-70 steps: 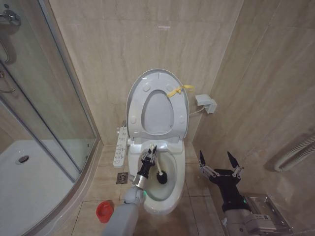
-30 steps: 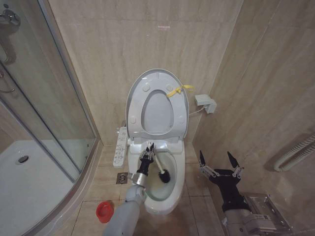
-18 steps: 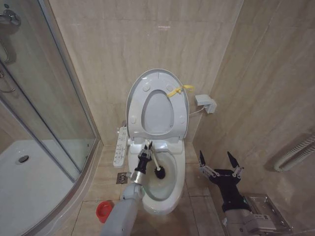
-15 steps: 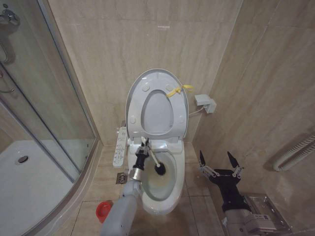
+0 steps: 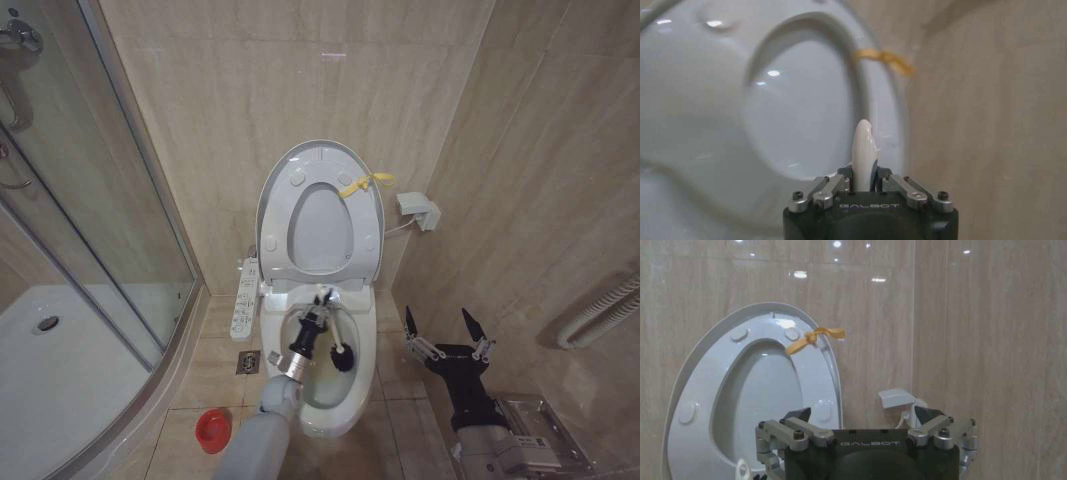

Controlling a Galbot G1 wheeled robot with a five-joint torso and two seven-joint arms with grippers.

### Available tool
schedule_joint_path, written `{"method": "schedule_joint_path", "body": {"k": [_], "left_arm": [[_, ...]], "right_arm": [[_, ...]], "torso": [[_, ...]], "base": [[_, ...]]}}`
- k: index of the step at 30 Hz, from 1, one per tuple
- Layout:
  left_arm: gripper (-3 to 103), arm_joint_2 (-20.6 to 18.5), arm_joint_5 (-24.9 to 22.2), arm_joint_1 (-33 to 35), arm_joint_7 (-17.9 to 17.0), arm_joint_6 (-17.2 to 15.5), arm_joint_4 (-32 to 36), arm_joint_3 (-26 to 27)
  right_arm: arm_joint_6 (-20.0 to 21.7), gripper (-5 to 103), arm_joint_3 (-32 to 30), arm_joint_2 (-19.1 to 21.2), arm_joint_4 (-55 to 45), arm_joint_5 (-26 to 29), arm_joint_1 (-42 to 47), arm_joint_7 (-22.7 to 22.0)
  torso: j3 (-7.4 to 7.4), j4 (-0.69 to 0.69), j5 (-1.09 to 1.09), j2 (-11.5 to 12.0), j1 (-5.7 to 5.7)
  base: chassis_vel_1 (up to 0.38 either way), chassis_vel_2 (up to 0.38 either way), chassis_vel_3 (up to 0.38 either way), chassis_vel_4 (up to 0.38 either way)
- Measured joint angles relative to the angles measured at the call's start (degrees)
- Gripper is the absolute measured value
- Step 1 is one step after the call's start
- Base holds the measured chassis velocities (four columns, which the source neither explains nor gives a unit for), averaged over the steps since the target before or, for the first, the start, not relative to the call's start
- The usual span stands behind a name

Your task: Open the toilet lid, clean the toilet bowl with a toilet brush, close the toilet lid, and flush.

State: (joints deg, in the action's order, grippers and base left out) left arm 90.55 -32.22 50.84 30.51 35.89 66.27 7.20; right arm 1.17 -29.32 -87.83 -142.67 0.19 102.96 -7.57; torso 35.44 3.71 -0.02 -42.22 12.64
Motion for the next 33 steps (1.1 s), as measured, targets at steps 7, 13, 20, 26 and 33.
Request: {"method": "schedule_joint_path", "body": {"k": [7, 13, 20, 26, 33], "left_arm": [[22, -8.01, 2.34, 7.04, 0.63, -0.91, 11.43, 1.73], [22, -12.30, 5.78, 13.46, 2.43, -0.04, 18.66, 6.23], [22, -15.93, 8.49, 22.37, 2.41, 0.32, 29.45, 12.62], [22, -17.65, 6.68, 27.36, 1.05, -0.12, 36.57, 16.76], [22, -17.97, 4.82, 30.09, 0.87, -0.08, 40.39, 19.42]], "right_arm": [[0.00, 100, 0.00, 0.00, 0.00, 0.00, 0.00, 0.00], [0.00, 100, 0.00, 0.00, 0.00, 0.00, 0.00, 0.00], [0.00, 100, 0.00, 0.00, 0.00, 0.00, 0.00, 0.00], [0.00, 100, 0.00, 0.00, 0.00, 0.00, 0.00, 0.00], [0.00, 100, 0.00, 0.00, 0.00, 0.00, 0.00, 0.00]], "torso": [[0.00, -0.05, 0.01, 0.00, 0.00], [0.00, -0.05, 0.00, 0.00, 0.00], [0.00, -0.04, 0.00, 0.00, -0.01], [0.00, -0.04, 0.00, 0.00, 0.00], [0.00, -0.05, 0.01, 0.00, -0.01]], "base": [[0.000, 0.000, 0.000, 0.000], [0.000, 0.000, 0.000, 0.000], [0.000, 0.000, 0.000, 0.000], [0.000, 0.000, 0.000, 0.000], [0.000, 0.000, 0.000, 0.000]]}}
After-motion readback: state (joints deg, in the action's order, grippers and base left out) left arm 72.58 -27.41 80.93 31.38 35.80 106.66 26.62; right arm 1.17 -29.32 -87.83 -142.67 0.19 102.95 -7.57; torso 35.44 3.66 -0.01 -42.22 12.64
